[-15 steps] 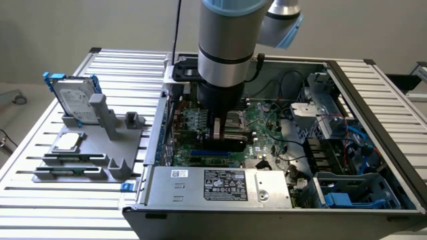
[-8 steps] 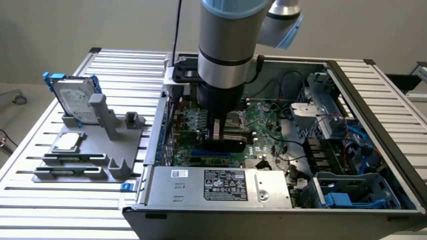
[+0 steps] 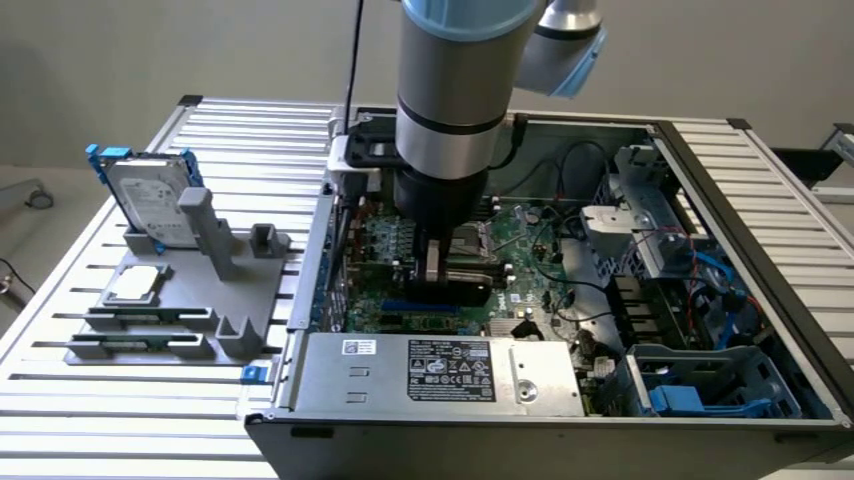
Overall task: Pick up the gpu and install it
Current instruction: 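Insert the gpu into the slot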
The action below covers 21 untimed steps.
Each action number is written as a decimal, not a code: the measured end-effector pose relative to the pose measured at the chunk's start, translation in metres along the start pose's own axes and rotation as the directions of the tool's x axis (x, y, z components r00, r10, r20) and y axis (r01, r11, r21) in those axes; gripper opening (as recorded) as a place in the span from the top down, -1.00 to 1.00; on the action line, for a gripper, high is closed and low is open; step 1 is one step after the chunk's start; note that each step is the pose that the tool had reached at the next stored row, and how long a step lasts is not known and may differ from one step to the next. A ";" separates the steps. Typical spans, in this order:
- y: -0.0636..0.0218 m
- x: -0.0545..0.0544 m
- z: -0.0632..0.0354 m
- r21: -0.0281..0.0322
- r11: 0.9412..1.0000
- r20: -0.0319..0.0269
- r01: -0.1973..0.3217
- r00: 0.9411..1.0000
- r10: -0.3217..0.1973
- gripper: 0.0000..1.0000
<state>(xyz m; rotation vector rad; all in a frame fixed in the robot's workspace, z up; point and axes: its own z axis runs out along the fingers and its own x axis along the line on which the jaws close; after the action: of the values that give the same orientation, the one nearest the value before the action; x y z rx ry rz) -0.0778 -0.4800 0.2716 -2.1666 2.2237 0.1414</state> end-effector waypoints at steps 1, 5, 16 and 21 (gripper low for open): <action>0.0000 0.000 0.0001 0.000 1.000 0.000 0.000 1.000 0.000 0.47; 0.0000 0.000 0.0007 -0.001 1.000 0.000 0.000 1.000 0.000 0.47; 0.0009 0.000 0.0024 -0.001 1.000 0.000 0.000 1.000 0.000 0.47; 0.0012 0.000 0.0033 -0.003 1.000 0.000 0.000 1.000 0.000 0.47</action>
<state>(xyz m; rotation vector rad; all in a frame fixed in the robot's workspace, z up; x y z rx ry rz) -0.0791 -0.4800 0.2683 -2.1679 2.2247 0.1445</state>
